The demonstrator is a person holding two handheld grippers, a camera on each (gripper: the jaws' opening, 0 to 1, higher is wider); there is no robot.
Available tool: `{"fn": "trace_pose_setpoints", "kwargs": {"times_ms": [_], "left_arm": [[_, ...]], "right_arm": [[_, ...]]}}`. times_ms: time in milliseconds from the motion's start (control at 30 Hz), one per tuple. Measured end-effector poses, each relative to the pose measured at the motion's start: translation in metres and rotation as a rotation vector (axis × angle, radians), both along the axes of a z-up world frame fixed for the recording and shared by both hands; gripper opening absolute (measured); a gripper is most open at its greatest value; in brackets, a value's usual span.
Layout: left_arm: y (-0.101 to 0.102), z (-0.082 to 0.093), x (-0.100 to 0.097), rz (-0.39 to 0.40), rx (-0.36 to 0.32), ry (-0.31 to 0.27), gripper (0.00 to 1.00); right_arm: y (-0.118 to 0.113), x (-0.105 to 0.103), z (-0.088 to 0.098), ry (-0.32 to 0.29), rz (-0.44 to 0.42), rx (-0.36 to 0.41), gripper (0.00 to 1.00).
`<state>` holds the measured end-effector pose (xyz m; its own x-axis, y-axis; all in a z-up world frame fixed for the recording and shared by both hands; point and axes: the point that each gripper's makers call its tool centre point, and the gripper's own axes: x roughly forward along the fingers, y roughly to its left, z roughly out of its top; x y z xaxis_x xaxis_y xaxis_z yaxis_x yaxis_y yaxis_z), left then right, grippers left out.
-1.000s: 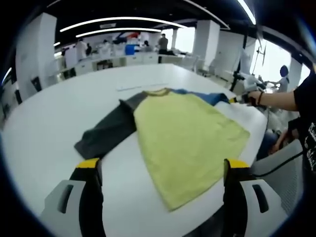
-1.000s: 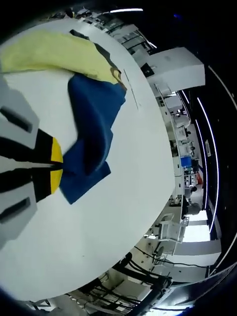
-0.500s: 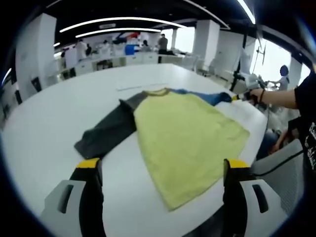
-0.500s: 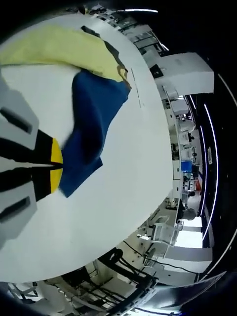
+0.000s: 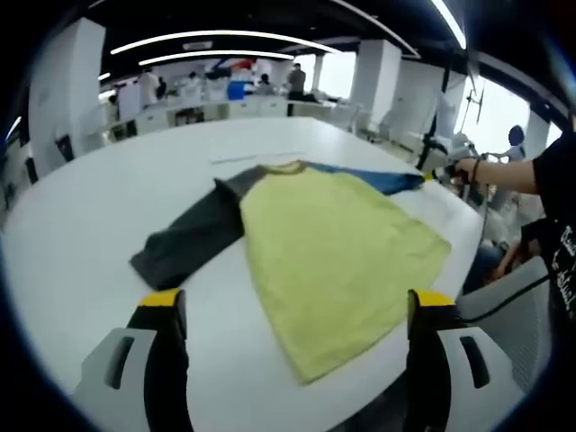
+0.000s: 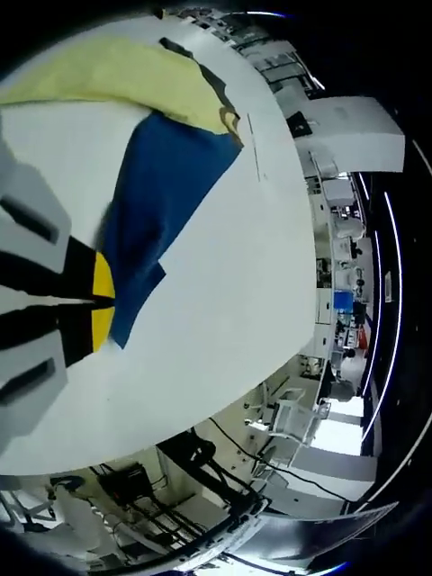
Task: Fold the garment on the visible template until the final outline fits inside the template.
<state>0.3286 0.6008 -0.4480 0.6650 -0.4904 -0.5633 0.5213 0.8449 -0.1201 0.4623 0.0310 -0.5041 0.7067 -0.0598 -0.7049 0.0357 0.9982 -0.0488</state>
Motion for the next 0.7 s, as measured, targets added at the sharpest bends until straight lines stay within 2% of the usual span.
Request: {"fn": "trace_pose_setpoints", "kwargs": {"times_ms": [100, 167, 200, 300, 467, 700], "left_arm": [[-0.001, -0.001, -0.001, -0.007, 0.010, 0.003, 0.99], [-0.001, -0.001, -0.001, -0.009, 0.011, 0.000, 0.99], [-0.002, -0.001, -0.001, -0.009, 0.010, 0.000, 0.99], [-0.001, -0.002, -0.001, -0.011, 0.009, 0.002, 0.99], [0.001, -0.003, 0.001, -0.003, 0.006, 0.005, 0.99], [0.002, -0.003, 0.003, 0.000, 0.010, 0.005, 0.99]], "right_arm": [[-0.007, 0.006, -0.003, 0.014, 0.002, -0.012, 0.00], [-0.003, 0.004, -0.001, 0.024, 0.010, -0.028, 0.00], [-0.012, 0.011, -0.004, 0.036, 0.019, -0.046, 0.00], [-0.016, 0.015, -0.003, 0.052, 0.032, -0.073, 0.00], [-0.021, 0.022, 0.000, 0.064, 0.031, -0.080, 0.00], [-0.029, 0.027, -0.006, 0.082, 0.011, -0.079, 0.00]]}}
